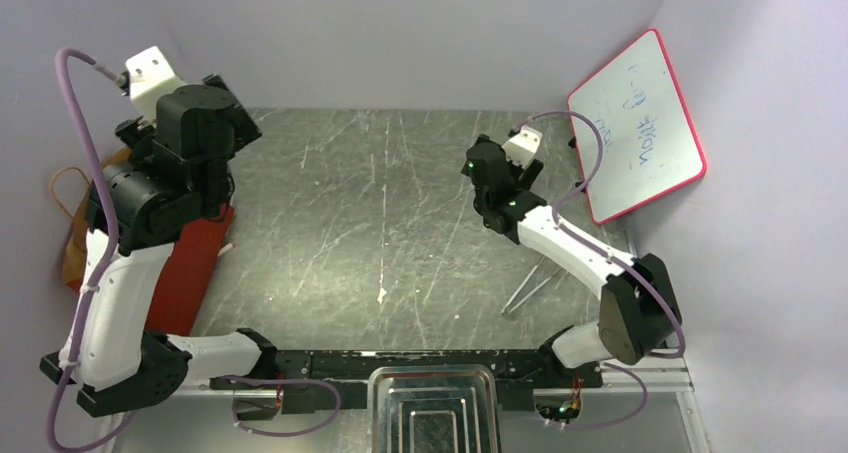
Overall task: Take the fake bread out of the paper bag
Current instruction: Pick up the paper bag from the center of the board.
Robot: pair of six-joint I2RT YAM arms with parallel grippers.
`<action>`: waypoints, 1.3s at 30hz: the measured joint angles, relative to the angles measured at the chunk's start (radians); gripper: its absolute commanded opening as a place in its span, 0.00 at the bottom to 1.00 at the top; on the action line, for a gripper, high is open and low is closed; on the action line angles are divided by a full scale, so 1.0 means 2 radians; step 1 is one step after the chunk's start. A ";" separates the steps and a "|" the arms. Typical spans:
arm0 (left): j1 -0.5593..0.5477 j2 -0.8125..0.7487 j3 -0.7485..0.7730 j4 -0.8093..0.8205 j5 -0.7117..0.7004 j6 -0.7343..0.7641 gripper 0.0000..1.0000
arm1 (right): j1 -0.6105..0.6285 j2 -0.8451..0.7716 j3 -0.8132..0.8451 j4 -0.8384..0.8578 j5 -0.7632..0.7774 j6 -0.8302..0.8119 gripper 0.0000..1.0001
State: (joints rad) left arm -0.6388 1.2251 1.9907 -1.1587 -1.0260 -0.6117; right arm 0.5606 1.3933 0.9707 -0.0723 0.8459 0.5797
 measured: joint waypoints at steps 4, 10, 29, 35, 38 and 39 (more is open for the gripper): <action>0.084 -0.006 -0.005 -0.060 0.010 -0.020 0.99 | 0.015 0.035 0.034 -0.002 -0.005 0.017 0.98; 0.159 -0.016 -0.056 -0.060 0.023 0.012 0.99 | 0.034 0.072 0.063 -0.001 -0.020 0.036 0.98; 0.341 0.105 -0.097 0.113 0.244 0.222 0.95 | 0.043 0.082 0.058 0.043 -0.036 0.025 1.00; 0.390 0.101 -0.140 0.126 0.258 0.222 0.95 | 0.041 0.082 0.044 0.049 -0.040 0.022 1.00; 0.414 0.101 -0.170 0.128 0.266 0.222 0.95 | 0.040 0.082 0.041 0.054 -0.045 0.022 1.00; 0.419 0.101 -0.177 0.128 0.269 0.222 0.95 | 0.040 0.082 0.041 0.054 -0.046 0.022 1.00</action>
State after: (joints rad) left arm 0.1989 1.4277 1.6363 -0.9035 -0.4881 -0.1680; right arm 0.6411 1.5570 1.0519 0.0364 0.7536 0.6235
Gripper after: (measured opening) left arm 0.948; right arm 0.994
